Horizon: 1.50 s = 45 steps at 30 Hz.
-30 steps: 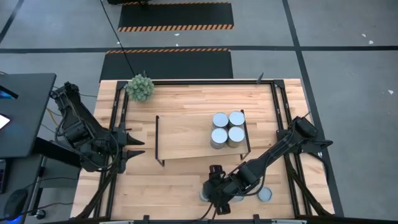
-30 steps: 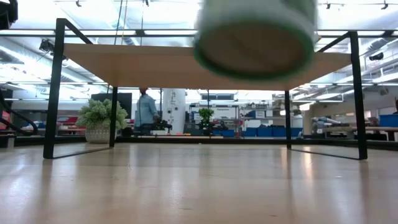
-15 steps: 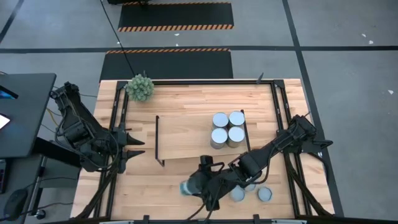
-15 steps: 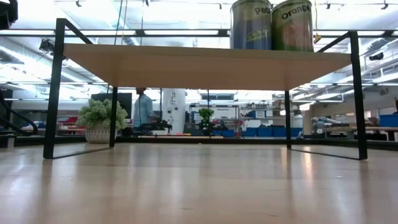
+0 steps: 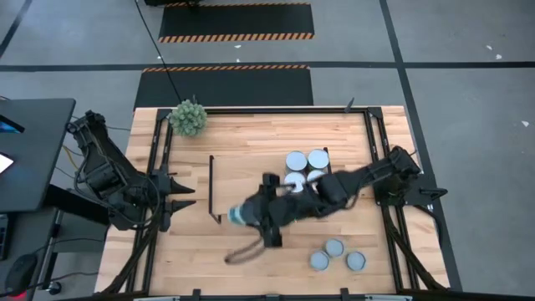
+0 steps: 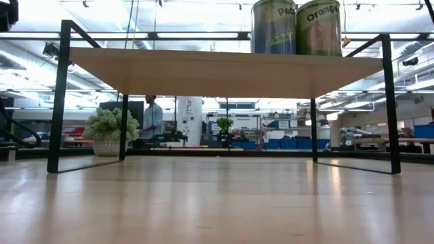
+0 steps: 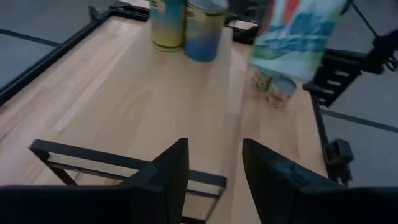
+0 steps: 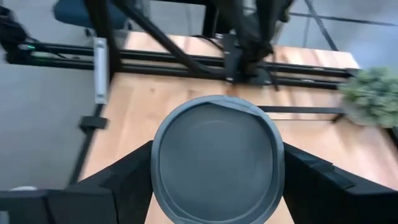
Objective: Pick and place cans onto a shelf
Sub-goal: Put the canned mixed vegetables on the shelf
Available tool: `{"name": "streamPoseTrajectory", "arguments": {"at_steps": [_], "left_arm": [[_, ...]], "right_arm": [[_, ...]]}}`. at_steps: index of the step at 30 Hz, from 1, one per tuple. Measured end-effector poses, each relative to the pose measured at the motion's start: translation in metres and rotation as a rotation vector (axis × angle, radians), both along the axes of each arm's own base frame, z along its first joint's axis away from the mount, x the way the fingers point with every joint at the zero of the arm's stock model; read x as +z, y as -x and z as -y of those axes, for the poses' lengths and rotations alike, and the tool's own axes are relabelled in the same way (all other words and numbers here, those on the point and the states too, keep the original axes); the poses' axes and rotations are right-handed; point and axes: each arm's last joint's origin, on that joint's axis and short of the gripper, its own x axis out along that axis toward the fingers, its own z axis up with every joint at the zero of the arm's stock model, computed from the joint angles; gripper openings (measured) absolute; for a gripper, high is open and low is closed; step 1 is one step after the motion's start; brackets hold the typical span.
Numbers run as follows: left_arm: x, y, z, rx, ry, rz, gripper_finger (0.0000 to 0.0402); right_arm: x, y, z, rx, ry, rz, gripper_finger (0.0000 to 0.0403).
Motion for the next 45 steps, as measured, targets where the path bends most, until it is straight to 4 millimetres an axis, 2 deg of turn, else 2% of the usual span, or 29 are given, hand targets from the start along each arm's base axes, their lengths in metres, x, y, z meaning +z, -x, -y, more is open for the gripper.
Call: {"name": "streamPoseTrajectory", "arguments": {"at_steps": [12, 20, 28, 35, 45], "left_arm": [[0.000, -0.012, -0.013, 0.129, -0.008, 0.010, 0.0155], [0.000, -0.016, -0.019, 0.159, -0.037, 0.002, 0.0155], [0.000, -0.017, -0.021, 0.181, -0.039, 0.002, 0.0155], [0.000, -0.018, -0.022, 0.185, -0.036, 0.002, 0.0155], [0.000, -0.018, -0.022, 0.186, -0.035, 0.002, 0.0155]], "right_arm": [[0.013, -0.010, 0.090, -0.095, 0.022, -0.114, 0.0296], [0.006, -0.007, 0.143, -0.170, -0.021, -0.243, 0.0295], [-0.008, 0.000, 0.186, -0.209, -0.018, -0.385, 0.0295], [-0.027, -0.001, 0.194, -0.162, -0.055, -0.456, 0.0295], [-0.046, -0.002, 0.173, -0.053, -0.023, -0.521, 0.0301]]}}
